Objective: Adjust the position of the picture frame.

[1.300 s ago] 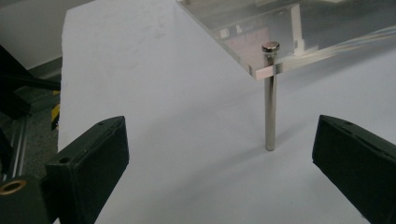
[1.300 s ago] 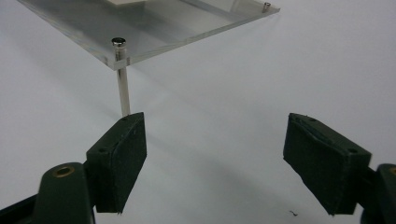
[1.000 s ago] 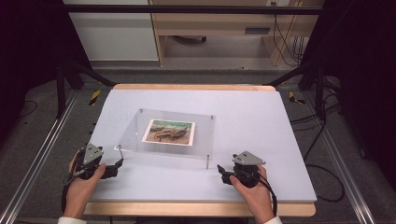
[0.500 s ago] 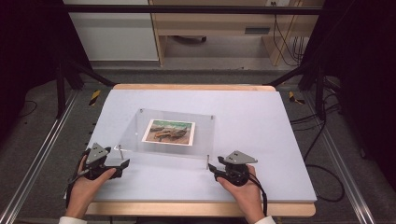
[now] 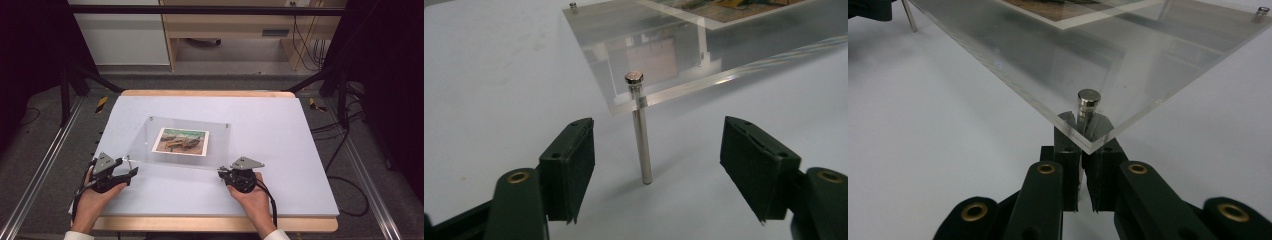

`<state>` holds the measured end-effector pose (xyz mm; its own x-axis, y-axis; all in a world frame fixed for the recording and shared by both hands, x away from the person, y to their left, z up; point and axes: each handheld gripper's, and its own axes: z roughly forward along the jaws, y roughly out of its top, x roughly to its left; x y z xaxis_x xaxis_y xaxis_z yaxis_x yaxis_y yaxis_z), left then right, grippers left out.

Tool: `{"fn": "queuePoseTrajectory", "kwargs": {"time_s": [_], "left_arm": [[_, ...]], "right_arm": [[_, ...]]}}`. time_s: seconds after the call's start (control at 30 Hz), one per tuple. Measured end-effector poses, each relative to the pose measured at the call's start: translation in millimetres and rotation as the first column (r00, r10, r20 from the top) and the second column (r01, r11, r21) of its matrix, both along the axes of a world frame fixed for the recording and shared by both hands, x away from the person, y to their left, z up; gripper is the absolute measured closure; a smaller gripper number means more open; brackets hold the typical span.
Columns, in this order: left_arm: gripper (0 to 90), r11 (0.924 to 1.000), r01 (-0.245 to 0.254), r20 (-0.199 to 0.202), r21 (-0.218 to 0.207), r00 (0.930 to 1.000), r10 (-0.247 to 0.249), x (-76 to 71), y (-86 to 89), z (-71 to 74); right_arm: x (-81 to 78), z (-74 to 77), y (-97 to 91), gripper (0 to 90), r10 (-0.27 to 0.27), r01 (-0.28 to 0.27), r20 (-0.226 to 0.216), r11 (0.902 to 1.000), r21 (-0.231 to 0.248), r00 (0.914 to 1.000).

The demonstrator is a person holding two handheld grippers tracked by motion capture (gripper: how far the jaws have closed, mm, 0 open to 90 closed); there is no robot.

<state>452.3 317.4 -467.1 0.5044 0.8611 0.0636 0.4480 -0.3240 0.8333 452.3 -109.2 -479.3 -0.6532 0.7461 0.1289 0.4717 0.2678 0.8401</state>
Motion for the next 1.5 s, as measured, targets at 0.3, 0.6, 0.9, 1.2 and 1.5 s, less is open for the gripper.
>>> {"fn": "queuePoseTrajectory", "kwargs": {"time_s": [0.3,0.6,0.9,1.2,1.5], "left_arm": [[49.4,0.9994,-0.013,0.020,-0.032,0.9997,0.013,6.8,1.0,-1.7],[72.0,0.9928,-0.052,0.074,-0.107,0.9954,0.061,17.0,-2.6,-1.6],[84.3,0.9775,-0.077,0.073,-0.197,0.9930,0.093,16.0,2.1,5.5],[84.3,0.9616,-0.096,0.053,-0.257,0.9921,0.113,9.1,-3.3,15.3],[84.3,0.9671,-0.087,0.050,-0.239,0.9936,0.102,4.9,-5.8,16.9]], "right_arm": [[1.5,6.0,-4.0,85.1,0.019,-0.016,-0.034,0.9962,0.085,0.9993],[2.4,10.3,-5.3,85.2,0.025,-0.021,-0.038,0.9937,0.110,0.9990],[-0.1,11.7,-4.4,84.9,-0.008,0.009,-0.010,0.9918,0.128,0.9999],[0.9,16.1,-5.4,80.9,-0.067,0.055,0.063,0.9824,0.178,0.9958],[5.1,18.5,-7.7,84.5,-0.096,0.080,0.059,0.9713,0.224,0.9937]]}}
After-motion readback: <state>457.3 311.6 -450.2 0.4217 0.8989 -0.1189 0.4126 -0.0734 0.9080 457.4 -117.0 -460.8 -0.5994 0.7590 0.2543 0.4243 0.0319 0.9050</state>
